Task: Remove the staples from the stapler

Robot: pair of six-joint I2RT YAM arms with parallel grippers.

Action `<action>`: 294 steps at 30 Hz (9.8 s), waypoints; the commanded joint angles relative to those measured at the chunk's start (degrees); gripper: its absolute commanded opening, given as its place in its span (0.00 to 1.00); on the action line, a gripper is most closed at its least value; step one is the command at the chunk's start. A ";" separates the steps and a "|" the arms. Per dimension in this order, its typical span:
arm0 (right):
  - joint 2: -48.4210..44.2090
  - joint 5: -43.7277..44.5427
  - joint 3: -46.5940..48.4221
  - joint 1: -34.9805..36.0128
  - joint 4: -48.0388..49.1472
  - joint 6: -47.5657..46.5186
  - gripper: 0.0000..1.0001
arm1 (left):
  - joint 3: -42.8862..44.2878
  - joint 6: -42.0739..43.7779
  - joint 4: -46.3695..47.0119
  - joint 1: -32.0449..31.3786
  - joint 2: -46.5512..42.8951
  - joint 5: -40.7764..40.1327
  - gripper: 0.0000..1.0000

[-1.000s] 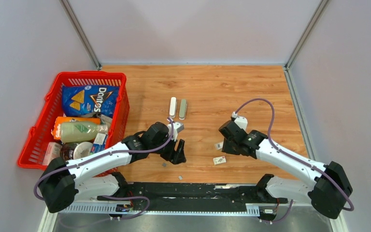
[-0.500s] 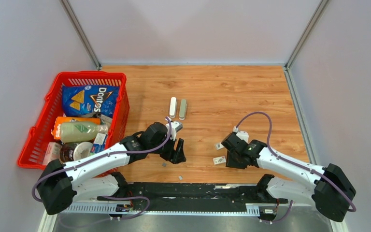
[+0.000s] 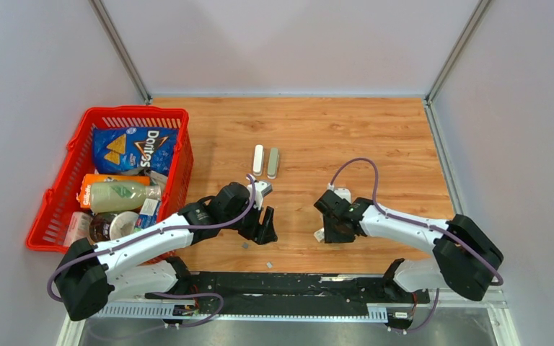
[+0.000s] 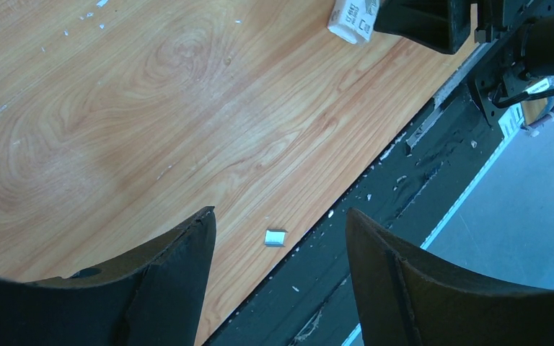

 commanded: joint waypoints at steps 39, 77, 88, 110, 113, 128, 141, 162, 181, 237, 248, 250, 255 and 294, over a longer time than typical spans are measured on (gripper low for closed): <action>5.12 4.02 15.01 13.20 0.07 -2.02 0.49 | 2.26 -0.67 -11.58 -0.28 -9.18 -7.52 0.73; 26.82 8.68 29.08 35.89 7.89 3.43 0.53 | -3.36 -13.68 -25.20 -0.28 -36.69 -26.52 0.81; 28.75 9.82 28.20 35.98 7.36 4.48 0.48 | -4.24 -13.77 -24.41 -0.28 -36.43 -26.26 0.81; 29.28 12.90 28.64 35.97 5.51 4.31 0.28 | -4.24 -13.68 -23.36 -0.28 -34.94 -25.91 0.81; 29.02 13.42 28.64 35.98 5.16 4.39 0.21 | -4.24 -13.68 -23.18 -0.28 -34.76 -25.82 0.81; 18.39 17.03 22.58 30.80 1.82 5.45 0.14 | -4.59 -13.51 -21.07 -0.28 -33.00 -24.50 0.81; 0.55 15.97 11.51 12.61 -0.38 1.67 0.16 | -4.59 -12.45 -17.47 -0.19 -29.49 -23.09 0.81; 4.67 12.02 7.99 -2.61 6.48 -4.31 0.16 | -6.44 -12.01 -12.55 -0.19 -26.50 -20.28 0.81; 7.57 11.67 7.54 -5.25 9.55 -4.31 0.17 | -6.44 -11.40 -10.17 -0.10 -23.95 -19.05 0.81; 24.44 -0.46 27.84 26.57 24.58 -22.41 0.52 | 3.32 -11.75 -30.91 -0.28 -43.54 -31.27 0.79; 31.65 -0.90 34.26 27.98 23.88 -23.82 0.53 | 4.72 -12.63 -32.23 -0.28 -49.96 -33.46 0.78; 32.53 -0.73 34.87 28.06 23.71 -23.99 0.53 | 5.07 -12.37 -32.67 -0.28 -50.23 -33.90 0.78; 35.34 0.24 37.07 28.06 22.48 -24.70 0.53 | 5.86 -11.75 -33.29 -0.28 -50.23 -34.34 0.78; 35.96 12.27 36.73 29.47 17.03 -22.59 0.15 | 5.87 -10.87 -32.94 -0.19 -49.70 -34.34 0.78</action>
